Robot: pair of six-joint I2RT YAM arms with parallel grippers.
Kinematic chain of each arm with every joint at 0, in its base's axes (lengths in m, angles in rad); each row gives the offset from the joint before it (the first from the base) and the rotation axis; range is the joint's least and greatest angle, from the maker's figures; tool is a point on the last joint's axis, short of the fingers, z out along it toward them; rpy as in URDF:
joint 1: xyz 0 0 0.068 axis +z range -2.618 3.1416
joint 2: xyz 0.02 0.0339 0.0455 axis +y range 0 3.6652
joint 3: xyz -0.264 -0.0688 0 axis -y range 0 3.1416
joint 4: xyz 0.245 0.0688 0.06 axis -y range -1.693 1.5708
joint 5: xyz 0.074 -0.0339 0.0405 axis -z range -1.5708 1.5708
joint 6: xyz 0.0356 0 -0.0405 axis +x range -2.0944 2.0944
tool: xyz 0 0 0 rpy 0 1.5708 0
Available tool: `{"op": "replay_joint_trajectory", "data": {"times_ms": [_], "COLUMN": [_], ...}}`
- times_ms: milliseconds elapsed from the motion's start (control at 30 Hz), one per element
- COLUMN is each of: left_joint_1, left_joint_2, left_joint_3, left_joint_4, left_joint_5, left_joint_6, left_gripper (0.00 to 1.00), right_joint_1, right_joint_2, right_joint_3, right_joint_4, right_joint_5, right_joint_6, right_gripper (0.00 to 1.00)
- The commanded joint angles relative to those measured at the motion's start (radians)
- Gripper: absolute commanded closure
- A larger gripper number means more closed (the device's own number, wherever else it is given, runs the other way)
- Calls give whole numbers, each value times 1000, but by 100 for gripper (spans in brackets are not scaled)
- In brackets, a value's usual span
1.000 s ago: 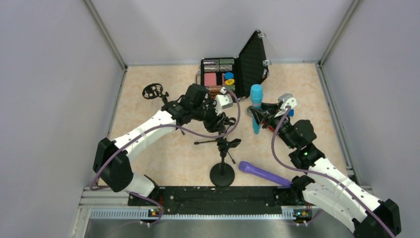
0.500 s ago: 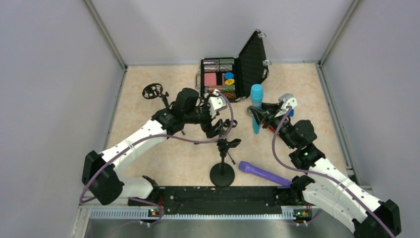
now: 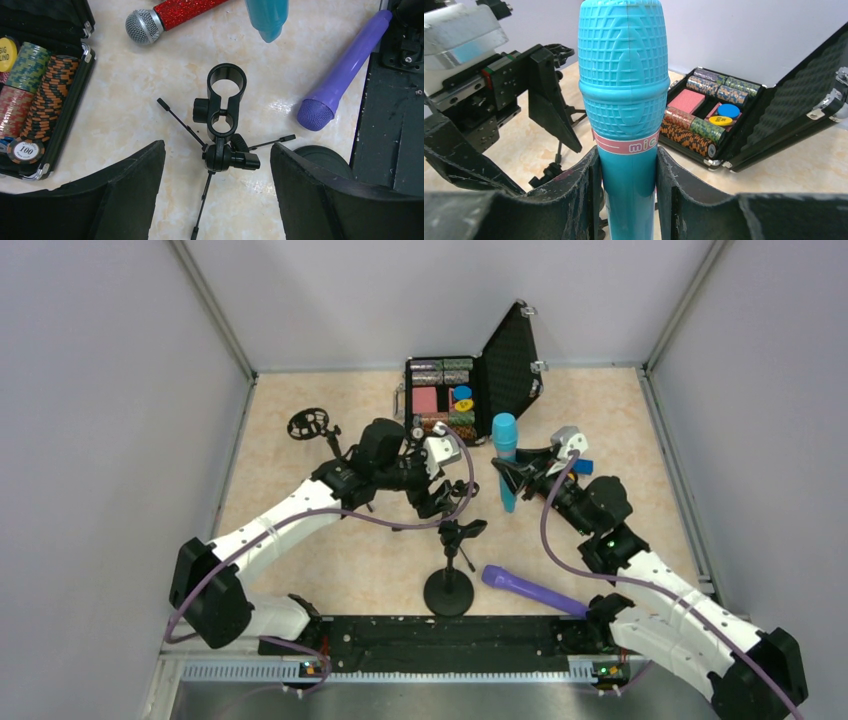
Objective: Attach the microphones to the stand
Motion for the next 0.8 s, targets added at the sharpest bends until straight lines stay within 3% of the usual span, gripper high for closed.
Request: {"op": "replay_joint_trajectory", "data": {"times_ms": [0,333,767], "left_joint_1": [-3,-3,-3], "left_joint_2": [5,36,51], "left_joint_3": [40,48,52], "left_joint_4": [4,10,5], "left_joint_5": [23,16,11], "left_joint_6": [4,-18,-16], "left_gripper": [20,29,34], "right_joint_1": [-5,-3,-4], "right_joint_2": [8,72,135], "right_joint_3": [65,99,136], "right_joint_4": [118,272,436], "right_joint_5": [-62,-96,-118], "right_joint_6": [19,111,190], "right_gripper": [100,100,100]}}
